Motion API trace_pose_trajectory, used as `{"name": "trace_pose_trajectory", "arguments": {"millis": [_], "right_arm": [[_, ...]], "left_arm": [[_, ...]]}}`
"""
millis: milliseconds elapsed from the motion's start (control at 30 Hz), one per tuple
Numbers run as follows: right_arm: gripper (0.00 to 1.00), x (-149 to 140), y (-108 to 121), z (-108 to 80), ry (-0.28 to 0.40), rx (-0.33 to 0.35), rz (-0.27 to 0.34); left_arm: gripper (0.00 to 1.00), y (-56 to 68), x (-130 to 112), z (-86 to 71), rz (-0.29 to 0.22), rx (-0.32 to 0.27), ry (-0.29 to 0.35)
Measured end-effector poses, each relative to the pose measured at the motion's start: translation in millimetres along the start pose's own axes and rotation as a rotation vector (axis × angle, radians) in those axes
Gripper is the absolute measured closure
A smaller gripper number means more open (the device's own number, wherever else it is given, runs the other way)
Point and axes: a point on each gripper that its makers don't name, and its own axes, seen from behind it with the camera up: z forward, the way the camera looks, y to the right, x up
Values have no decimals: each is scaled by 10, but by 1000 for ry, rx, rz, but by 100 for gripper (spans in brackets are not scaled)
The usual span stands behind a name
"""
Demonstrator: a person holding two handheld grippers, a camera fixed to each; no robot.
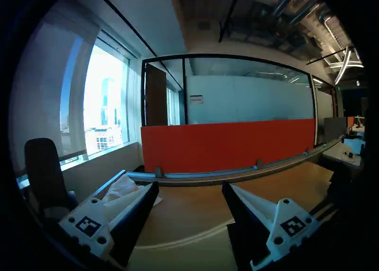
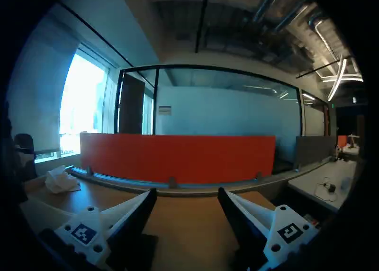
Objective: Fold towel
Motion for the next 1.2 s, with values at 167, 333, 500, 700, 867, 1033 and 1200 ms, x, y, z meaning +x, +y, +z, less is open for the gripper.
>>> {"name": "trace_pose_trajectory", "arguments": {"millis": [167,333,500,700,867,1033,1200], "right_arm": [[0,151,2,-1,6,-7,7],[0,233,-52,6,-2,5,12],[0,285,-153,24,-18,45,-6],[0,345,-311,30,-49,122,-55],[0,343,-540,-1,-90,221,-93],[0,236,-768,-59,-142,321,-137],[0,104,-933,-122,-199,397,-156]], "left_arm": [[1,16,86,11,0,-11,-9],[1,86,114,22,17,-41,-27],[1,215,99,38,27,-97,-54],[1,377,110,44,43,-181,-85],[0,549,91,24,47,-262,-116],[0,730,22,-13,51,-339,-149],[1,873,-78,-66,72,-406,-184]]}}
